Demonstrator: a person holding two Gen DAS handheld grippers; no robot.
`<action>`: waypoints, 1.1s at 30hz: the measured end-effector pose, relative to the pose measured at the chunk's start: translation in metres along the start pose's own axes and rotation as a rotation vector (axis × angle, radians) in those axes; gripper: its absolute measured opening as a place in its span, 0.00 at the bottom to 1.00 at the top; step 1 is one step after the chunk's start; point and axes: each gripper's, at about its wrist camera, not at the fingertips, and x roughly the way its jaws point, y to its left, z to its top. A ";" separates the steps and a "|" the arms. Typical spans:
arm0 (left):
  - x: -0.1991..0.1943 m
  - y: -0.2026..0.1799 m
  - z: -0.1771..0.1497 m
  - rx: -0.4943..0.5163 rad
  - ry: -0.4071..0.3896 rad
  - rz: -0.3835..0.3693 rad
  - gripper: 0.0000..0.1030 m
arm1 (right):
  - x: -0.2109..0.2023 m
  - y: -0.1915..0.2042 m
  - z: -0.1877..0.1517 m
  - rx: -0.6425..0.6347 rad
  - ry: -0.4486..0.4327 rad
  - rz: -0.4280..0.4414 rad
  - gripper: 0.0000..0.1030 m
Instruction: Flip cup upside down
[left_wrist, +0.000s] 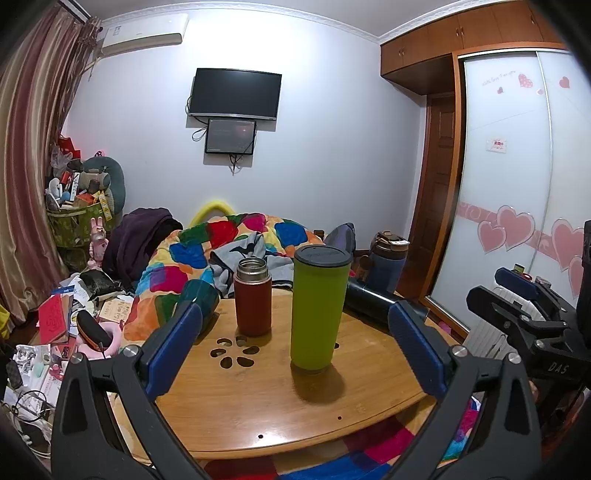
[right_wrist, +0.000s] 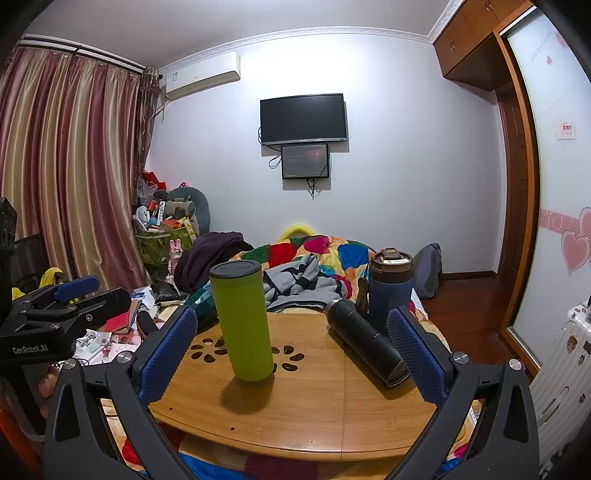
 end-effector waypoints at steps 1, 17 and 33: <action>0.000 0.000 0.000 0.000 0.000 0.000 0.99 | 0.000 0.000 0.000 -0.001 0.000 0.000 1.00; 0.000 0.000 0.000 0.005 -0.002 0.003 1.00 | -0.001 0.001 -0.001 -0.003 -0.001 -0.001 1.00; -0.001 -0.001 0.003 0.012 -0.004 0.005 1.00 | -0.001 0.002 0.000 -0.003 -0.003 0.002 1.00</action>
